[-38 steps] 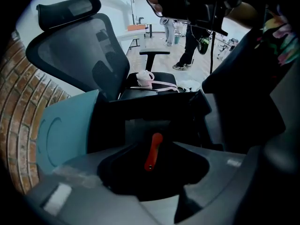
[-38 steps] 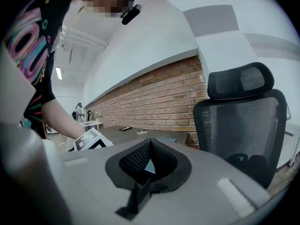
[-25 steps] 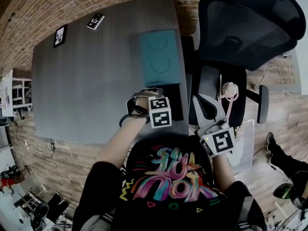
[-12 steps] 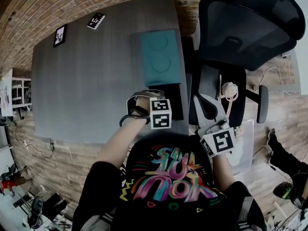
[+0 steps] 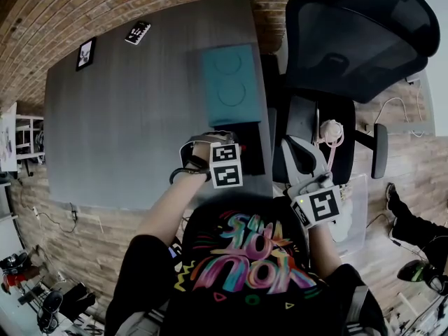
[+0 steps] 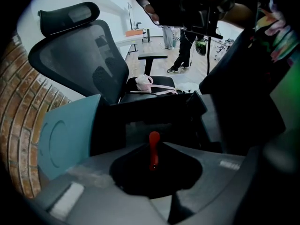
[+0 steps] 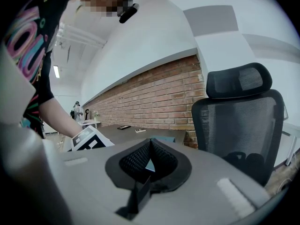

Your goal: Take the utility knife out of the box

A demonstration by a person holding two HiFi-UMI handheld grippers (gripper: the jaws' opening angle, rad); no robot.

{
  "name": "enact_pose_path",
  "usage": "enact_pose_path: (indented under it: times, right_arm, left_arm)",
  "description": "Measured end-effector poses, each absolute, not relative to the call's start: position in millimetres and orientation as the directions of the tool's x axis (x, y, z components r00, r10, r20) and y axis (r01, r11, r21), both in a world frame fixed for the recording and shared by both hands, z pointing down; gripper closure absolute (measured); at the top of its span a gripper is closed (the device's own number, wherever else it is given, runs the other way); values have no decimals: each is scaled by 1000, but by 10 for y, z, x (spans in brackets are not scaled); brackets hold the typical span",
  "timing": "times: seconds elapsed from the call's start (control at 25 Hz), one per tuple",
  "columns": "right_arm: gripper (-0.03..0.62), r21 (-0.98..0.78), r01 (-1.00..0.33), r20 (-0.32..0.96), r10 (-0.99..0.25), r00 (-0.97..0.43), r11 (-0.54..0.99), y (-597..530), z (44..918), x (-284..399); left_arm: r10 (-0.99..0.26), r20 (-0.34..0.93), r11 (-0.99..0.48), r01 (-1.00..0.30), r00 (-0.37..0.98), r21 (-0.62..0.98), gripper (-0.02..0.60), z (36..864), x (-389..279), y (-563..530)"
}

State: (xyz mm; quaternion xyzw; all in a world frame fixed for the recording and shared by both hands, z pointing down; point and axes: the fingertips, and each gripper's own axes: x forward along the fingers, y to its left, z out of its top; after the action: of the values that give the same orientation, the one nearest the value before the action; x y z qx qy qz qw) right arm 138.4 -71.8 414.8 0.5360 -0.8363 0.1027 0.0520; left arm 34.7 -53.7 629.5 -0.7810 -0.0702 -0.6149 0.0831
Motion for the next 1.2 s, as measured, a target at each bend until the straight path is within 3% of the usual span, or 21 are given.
enact_pose_path:
  times: [0.64,1.2]
  right_arm:
    - [595,-105,-900,186,-881,-436,423,-736,4081,1324]
    - [595,-56,-899,169,-884,-437,434,-848,3940,1340]
  left_arm:
    - [-117,923,-980,107,368,-166,527,5786,407,-792]
    - [-308,774,-950,-133,553,-283,528,4932,348,-1094]
